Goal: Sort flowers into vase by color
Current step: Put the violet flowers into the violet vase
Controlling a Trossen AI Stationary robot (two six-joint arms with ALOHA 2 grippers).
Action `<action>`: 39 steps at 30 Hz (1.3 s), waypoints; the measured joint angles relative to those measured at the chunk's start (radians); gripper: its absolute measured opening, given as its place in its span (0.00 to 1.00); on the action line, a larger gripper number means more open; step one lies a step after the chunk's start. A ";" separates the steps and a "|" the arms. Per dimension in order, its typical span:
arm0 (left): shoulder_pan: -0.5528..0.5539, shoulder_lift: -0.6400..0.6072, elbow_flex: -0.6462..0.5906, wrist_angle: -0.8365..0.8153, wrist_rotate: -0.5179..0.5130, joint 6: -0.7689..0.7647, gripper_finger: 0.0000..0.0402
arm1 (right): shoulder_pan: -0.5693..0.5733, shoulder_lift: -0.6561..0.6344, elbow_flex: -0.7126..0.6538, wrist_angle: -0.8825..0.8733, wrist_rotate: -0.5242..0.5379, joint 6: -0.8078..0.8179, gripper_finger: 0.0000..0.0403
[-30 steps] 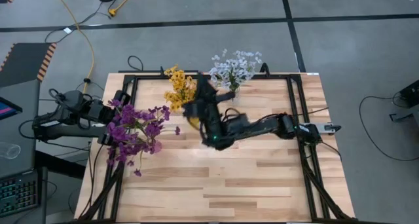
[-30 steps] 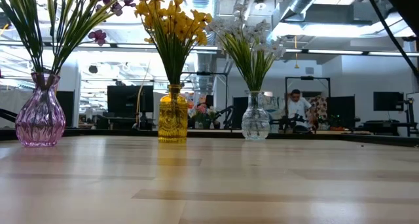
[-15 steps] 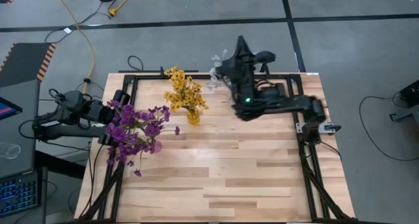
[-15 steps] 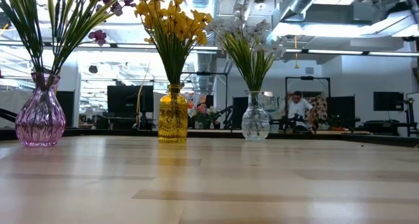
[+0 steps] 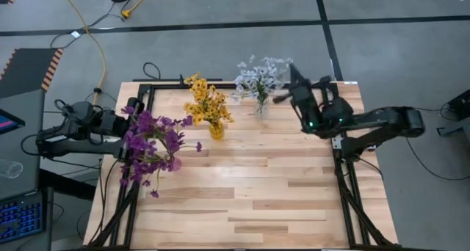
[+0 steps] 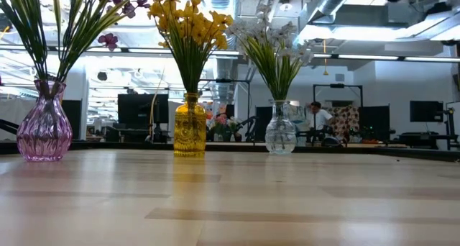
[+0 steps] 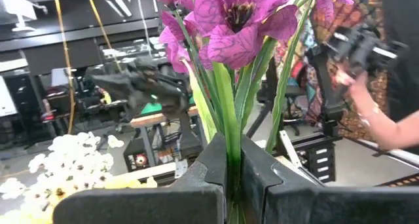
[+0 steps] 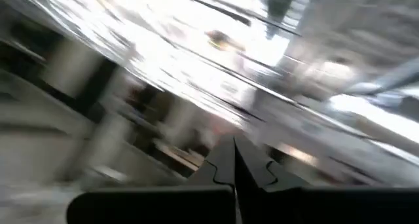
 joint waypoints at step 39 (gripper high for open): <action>-0.030 0.000 -0.148 0.057 -0.018 -0.149 0.00 | -0.125 -0.534 -0.471 -0.780 -0.726 1.259 0.07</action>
